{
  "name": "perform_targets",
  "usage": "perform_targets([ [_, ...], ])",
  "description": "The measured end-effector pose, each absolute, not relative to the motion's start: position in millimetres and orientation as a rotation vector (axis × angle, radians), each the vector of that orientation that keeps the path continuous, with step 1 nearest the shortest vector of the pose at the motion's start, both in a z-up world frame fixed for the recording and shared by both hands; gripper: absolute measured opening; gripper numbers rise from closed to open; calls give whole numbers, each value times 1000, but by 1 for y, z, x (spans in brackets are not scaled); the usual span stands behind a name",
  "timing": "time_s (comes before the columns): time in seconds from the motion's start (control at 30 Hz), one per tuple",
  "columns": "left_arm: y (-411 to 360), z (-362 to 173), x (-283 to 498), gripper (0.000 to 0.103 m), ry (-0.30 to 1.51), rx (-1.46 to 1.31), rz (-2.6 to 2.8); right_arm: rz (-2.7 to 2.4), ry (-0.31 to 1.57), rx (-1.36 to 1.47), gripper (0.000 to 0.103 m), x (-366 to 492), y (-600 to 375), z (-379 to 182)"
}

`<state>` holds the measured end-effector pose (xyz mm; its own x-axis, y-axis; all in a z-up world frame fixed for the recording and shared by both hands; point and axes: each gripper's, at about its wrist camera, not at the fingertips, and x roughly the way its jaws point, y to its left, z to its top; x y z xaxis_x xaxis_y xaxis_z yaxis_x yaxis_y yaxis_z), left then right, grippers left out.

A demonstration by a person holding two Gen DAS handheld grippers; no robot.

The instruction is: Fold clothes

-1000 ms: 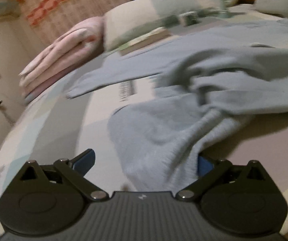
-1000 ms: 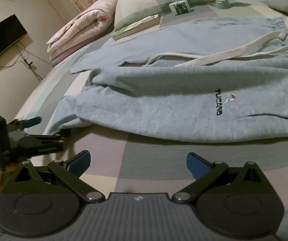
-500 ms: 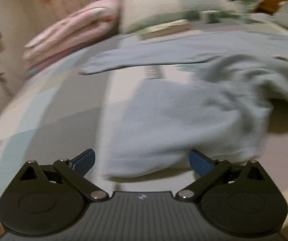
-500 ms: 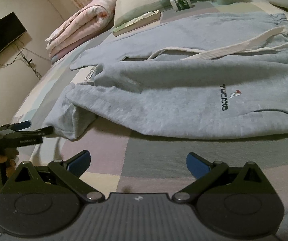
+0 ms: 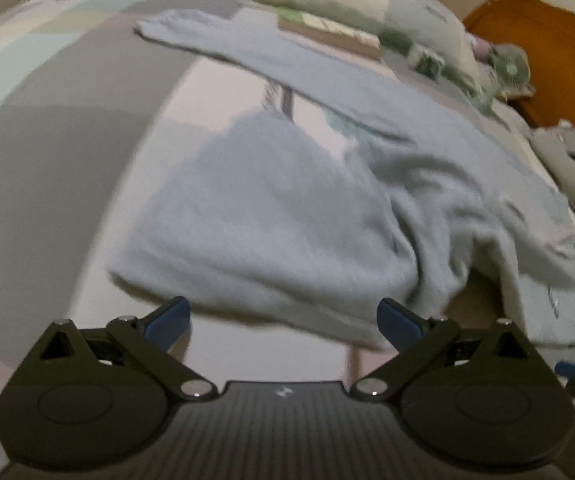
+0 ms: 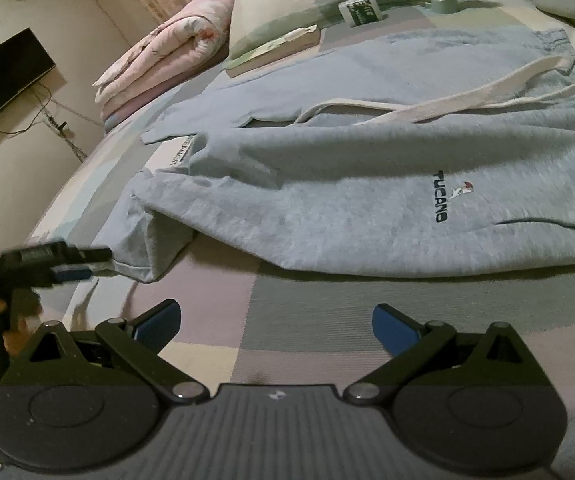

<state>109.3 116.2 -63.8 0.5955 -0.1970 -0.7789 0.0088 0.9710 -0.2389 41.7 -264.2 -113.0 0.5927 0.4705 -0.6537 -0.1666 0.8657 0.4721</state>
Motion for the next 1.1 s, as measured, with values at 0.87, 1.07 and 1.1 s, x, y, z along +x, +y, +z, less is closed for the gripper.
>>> perform_targets([
  [0.87, 127, -84, 185, 100, 1013, -294, -524, 408, 929, 345, 103, 54, -236, -114],
  [1.07, 95, -50, 167, 100, 975, -281, -657, 427, 924, 335, 103, 52, -234, -112],
  [1.1, 87, -45, 164, 100, 969, -268, -685, 427, 922, 340, 103, 52, -234, -112],
])
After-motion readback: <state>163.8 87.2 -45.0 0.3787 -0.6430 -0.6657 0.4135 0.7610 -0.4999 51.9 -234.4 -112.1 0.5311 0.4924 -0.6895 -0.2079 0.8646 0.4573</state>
